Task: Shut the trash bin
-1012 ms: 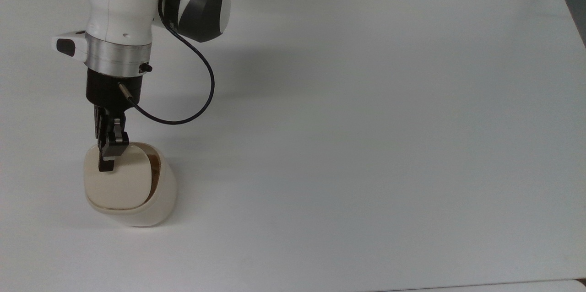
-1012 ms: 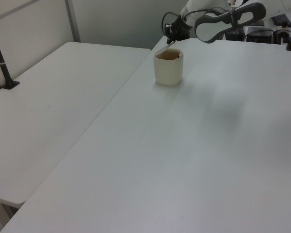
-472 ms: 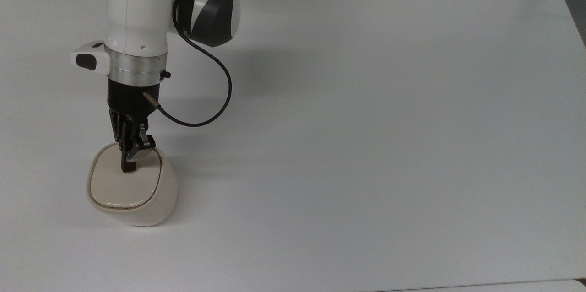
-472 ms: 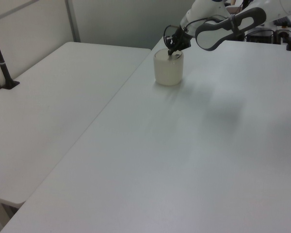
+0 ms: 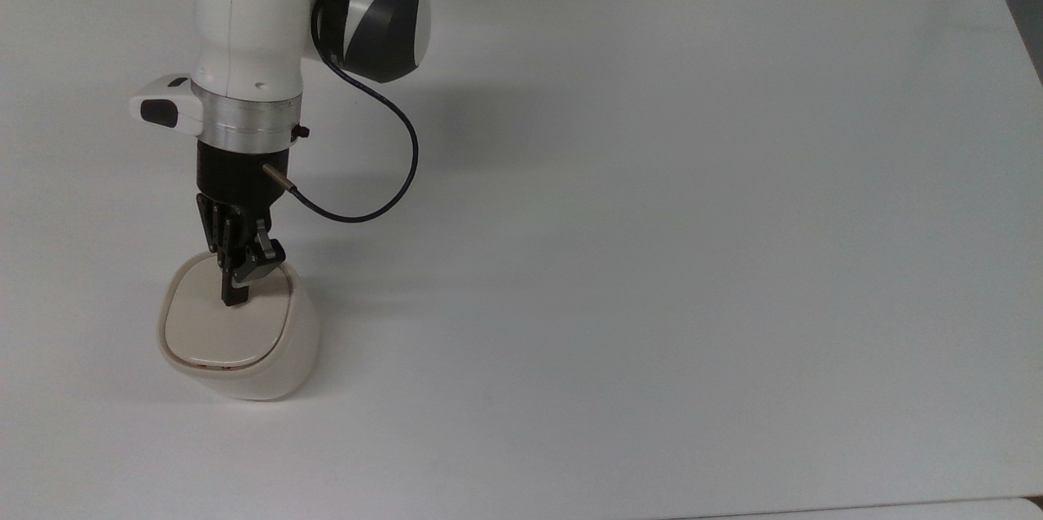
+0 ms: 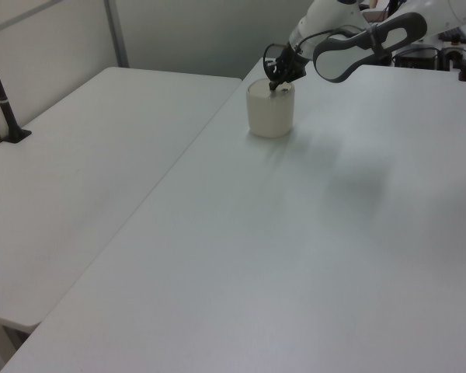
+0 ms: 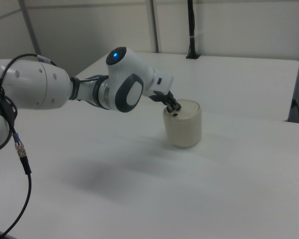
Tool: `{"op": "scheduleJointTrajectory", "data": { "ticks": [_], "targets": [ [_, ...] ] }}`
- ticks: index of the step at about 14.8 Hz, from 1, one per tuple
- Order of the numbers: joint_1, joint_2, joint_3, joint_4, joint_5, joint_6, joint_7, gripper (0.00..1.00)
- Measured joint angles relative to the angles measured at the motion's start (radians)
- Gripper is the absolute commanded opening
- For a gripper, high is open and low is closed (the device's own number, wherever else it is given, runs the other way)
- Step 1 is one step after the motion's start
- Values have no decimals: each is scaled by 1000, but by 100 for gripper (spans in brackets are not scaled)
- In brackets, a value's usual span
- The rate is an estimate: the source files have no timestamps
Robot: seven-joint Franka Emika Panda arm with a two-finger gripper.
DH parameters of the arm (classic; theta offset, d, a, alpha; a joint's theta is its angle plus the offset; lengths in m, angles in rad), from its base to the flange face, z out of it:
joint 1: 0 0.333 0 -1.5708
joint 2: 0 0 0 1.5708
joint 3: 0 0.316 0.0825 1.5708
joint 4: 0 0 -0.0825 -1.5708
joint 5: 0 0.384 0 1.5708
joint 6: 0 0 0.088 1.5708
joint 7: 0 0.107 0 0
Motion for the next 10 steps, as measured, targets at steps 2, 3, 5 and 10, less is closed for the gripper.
{"op": "scheduleJointTrajectory", "data": {
  "ticks": [2, 3, 5, 10],
  "targets": [
    [-2, -8, 2, -5, 0, -2, 0, 69],
    [-2, -15, 3, -10, 0, -12, 0, 97],
    [-4, -44, 4, -13, 2, -70, 1, 100],
    [-16, -190, 44, -12, 4, -274, 1, 100]
  ]
}}
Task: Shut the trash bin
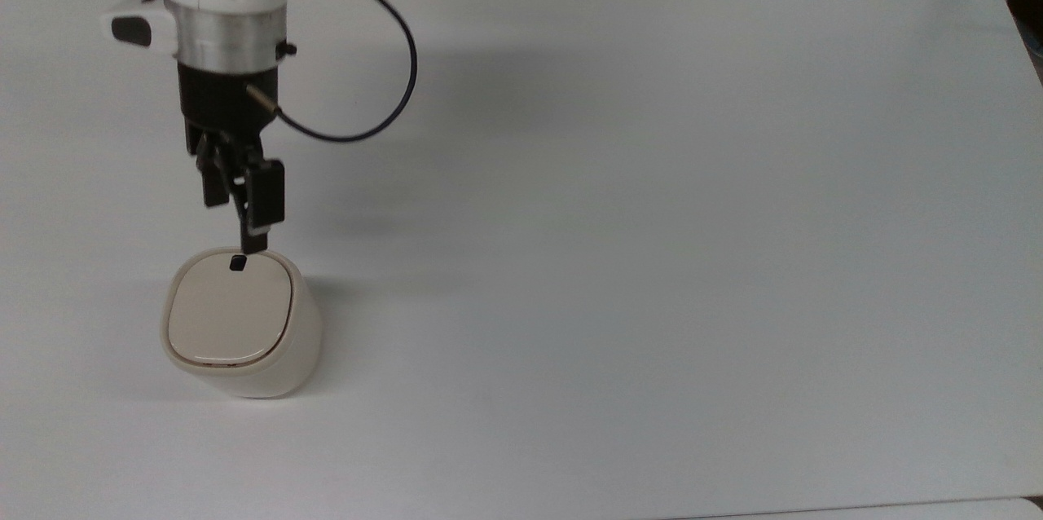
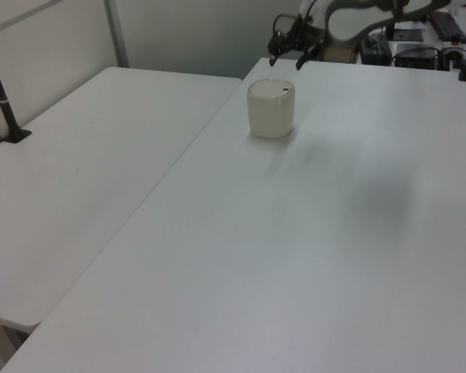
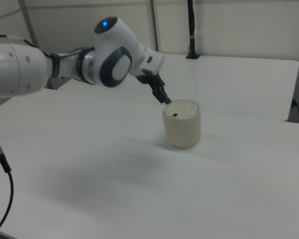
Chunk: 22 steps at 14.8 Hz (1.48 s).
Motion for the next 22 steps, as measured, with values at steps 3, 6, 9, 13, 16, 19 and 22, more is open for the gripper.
{"op": "scheduleJointTrajectory", "data": {
  "ticks": [3, 6, 9, 13, 16, 19, 22],
  "targets": [
    [1, -103, 47, 0, 0, -173, 0, 100],
    [6, -198, 93, -2, 0, -347, -1, 100],
    [46, -294, 118, -8, 0, -545, -29, 100],
    [94, -378, 121, -61, 0, -674, -161, 100],
    [79, -393, 126, -90, 0, -674, -376, 100],
    [28, -390, 156, -90, 0, -674, -511, 100],
    [25, -380, 163, -89, 0, -697, -643, 100]
  ]
}}
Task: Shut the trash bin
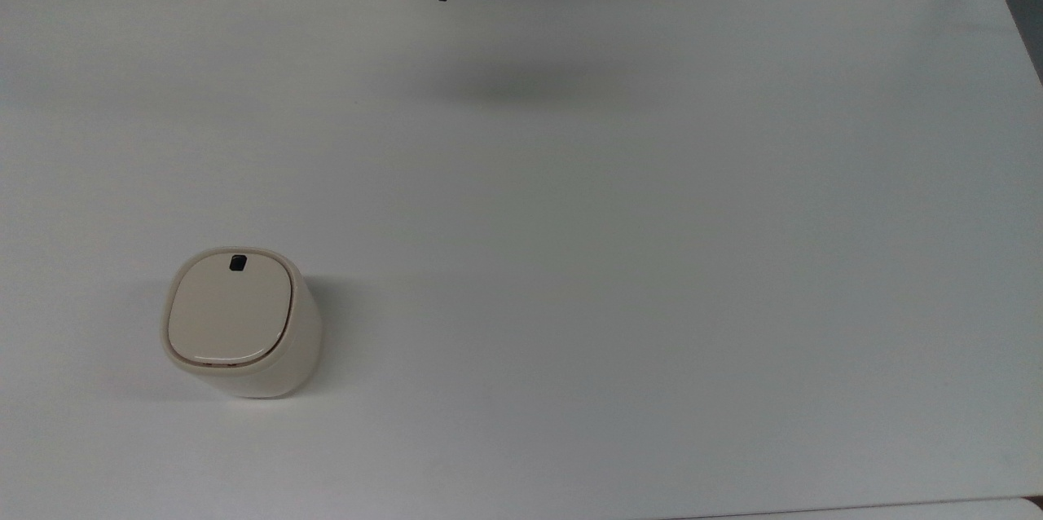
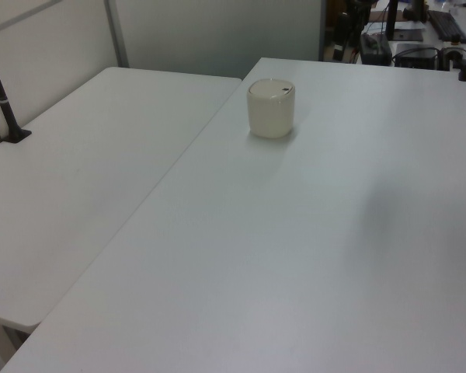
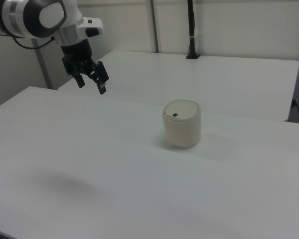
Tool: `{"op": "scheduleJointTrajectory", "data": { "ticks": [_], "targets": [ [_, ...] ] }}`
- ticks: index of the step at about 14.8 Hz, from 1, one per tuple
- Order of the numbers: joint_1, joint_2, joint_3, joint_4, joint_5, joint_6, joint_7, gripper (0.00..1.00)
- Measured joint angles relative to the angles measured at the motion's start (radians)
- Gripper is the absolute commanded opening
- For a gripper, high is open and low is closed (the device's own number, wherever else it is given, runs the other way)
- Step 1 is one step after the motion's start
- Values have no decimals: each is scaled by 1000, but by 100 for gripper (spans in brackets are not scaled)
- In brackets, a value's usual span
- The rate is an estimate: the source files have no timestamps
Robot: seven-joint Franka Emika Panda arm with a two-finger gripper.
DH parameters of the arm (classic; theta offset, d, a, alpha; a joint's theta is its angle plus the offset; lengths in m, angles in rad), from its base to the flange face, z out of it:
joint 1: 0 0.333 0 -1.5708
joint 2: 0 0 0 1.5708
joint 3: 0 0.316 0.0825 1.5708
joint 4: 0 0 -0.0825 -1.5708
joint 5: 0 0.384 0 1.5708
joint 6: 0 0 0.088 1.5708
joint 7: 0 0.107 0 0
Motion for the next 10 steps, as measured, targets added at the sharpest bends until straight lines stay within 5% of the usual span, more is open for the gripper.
{"op": "scheduleJointTrajectory", "data": {
  "ticks": [10],
  "targets": [
    [3, 16, 9, 3, 0, -19, -19, 100]
  ]
}}
